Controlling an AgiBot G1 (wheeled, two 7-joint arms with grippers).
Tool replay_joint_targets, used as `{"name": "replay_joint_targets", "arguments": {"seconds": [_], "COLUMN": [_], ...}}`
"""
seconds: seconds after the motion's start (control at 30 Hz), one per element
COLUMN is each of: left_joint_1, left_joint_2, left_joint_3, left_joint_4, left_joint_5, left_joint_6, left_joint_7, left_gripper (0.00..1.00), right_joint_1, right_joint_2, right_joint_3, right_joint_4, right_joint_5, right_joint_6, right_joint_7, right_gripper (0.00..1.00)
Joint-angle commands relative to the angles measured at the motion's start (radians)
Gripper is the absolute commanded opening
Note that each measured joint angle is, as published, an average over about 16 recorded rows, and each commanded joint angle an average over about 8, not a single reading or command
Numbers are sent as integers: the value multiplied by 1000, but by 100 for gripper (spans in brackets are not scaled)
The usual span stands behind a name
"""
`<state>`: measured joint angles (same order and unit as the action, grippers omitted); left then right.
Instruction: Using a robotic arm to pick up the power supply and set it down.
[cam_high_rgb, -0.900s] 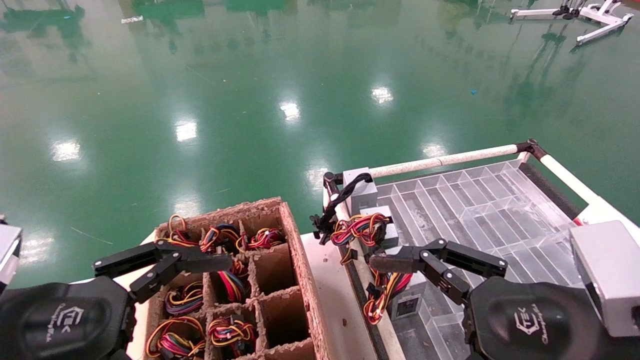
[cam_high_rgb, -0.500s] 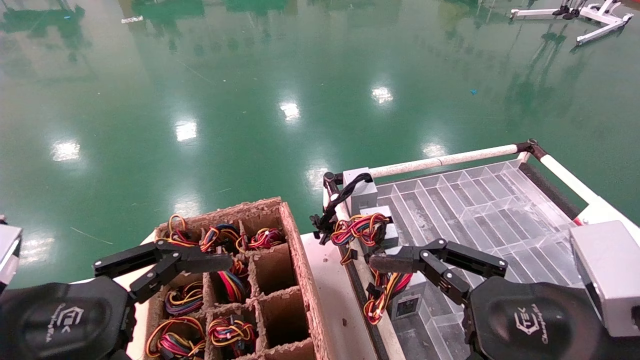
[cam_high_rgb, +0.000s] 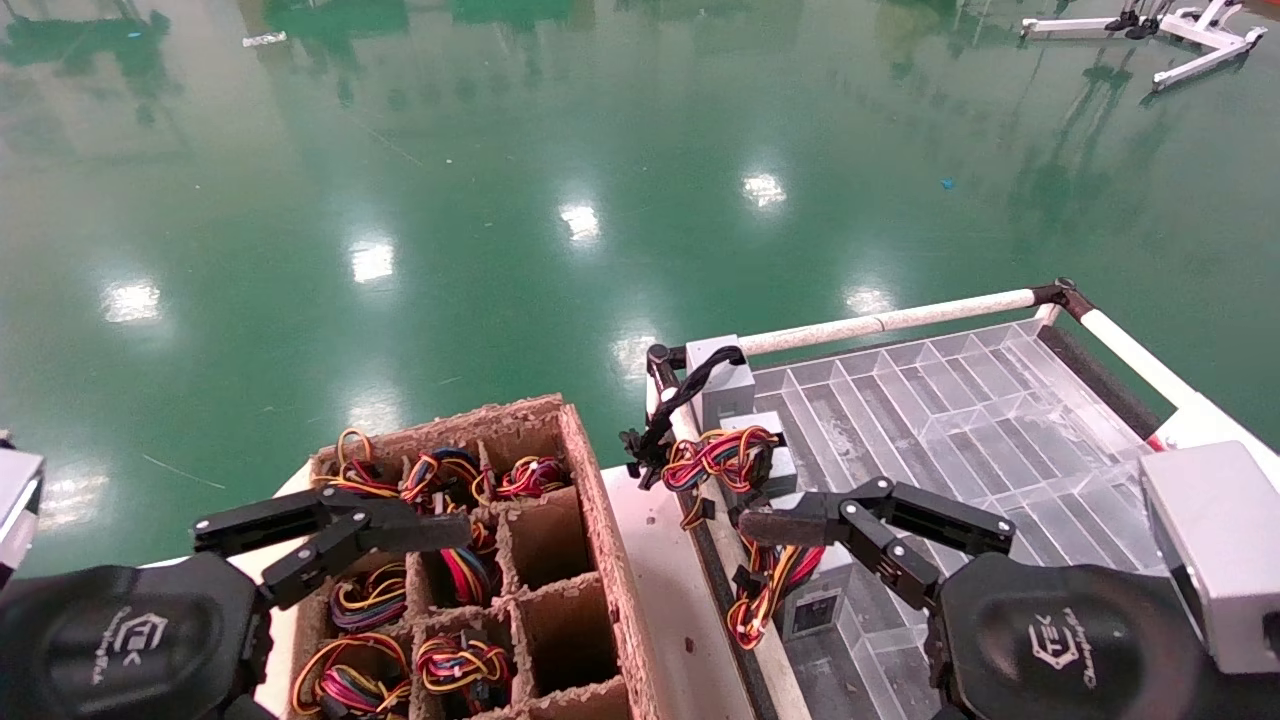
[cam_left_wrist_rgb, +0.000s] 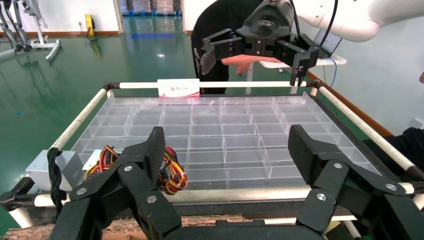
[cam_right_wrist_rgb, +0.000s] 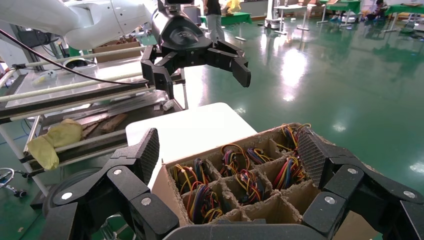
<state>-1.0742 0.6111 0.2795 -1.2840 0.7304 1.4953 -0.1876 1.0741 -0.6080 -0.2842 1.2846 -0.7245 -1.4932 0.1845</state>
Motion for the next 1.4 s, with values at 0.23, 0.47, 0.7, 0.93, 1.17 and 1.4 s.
{"name": "replay_joint_targets", "arguments": {"seconds": [0.23,0.47,0.7,0.93,1.17,1.4], "left_joint_1": [0,0,-1,-1,-1,-1], "left_joint_2": [0,0,0,0,0,-1], "left_joint_3": [0,0,1,2,2,3], "left_joint_4": [0,1,1,1,1,1], "left_joint_5": [0,0,0,-1,-1,-1], "left_joint_6": [0,0,0,0,0,0], "left_joint_7": [0,0,1,1,1,1], "left_gripper": [0,0,0,0,0,0], "right_joint_1": [0,-3,35,139,246,338], "right_joint_2": [0,-17,-79,-217,-369,-488], "right_joint_3": [0,-15,-63,-153,-223,-273], "right_joint_4": [-1,-25,-67,-161,-335,-496], "right_joint_5": [-1,-54,-189,-374,-500,-591], "right_joint_6": [1,45,132,198,227,240], "right_joint_7": [0,-15,-44,-96,-211,-368], "right_gripper": [100,100,100,100,100,74]}}
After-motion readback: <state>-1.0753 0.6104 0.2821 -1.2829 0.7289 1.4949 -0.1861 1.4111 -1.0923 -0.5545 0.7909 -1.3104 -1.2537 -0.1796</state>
